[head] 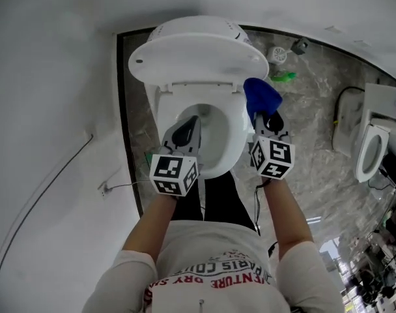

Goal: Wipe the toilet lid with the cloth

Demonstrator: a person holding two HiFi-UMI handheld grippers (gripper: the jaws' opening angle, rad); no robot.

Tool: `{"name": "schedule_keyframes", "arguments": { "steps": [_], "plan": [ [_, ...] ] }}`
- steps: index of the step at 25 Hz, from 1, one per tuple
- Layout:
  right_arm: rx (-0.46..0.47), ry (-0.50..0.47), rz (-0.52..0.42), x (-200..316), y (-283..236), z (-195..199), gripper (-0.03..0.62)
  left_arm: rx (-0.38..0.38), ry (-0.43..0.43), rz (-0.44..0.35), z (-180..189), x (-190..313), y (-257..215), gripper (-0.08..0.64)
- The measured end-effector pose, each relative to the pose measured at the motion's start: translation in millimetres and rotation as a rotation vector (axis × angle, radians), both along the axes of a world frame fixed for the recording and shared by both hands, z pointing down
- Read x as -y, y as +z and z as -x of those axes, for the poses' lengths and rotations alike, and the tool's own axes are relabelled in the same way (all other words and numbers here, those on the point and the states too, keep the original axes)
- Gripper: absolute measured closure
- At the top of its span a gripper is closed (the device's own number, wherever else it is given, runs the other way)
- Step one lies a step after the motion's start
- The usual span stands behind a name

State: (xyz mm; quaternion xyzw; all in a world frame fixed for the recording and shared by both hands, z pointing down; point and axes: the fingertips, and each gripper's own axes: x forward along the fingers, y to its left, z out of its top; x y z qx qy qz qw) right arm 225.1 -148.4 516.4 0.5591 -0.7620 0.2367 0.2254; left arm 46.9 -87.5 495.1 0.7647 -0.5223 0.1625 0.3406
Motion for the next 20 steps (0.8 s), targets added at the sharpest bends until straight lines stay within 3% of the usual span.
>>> {"name": "schedule_keyframes", "arguments": {
  "steps": [4,9,15,20],
  "plan": [
    [0.039,-0.009,-0.029,-6,-70,21,0.494,0.008,-0.017,-0.064,13,11,-65,0.554],
    [0.071,-0.042,-0.125,21,-164,44,0.494,0.023,-0.068,-0.151,35,44,-140,0.554],
    [0.105,-0.079,-0.258,67,-260,81,0.494,0.016,-0.091,-0.265,70,89,-204,0.554],
    [0.124,-0.098,-0.353,110,-305,112,0.494,0.070,-0.104,-0.355,97,146,-240,0.554]
  ]
}}
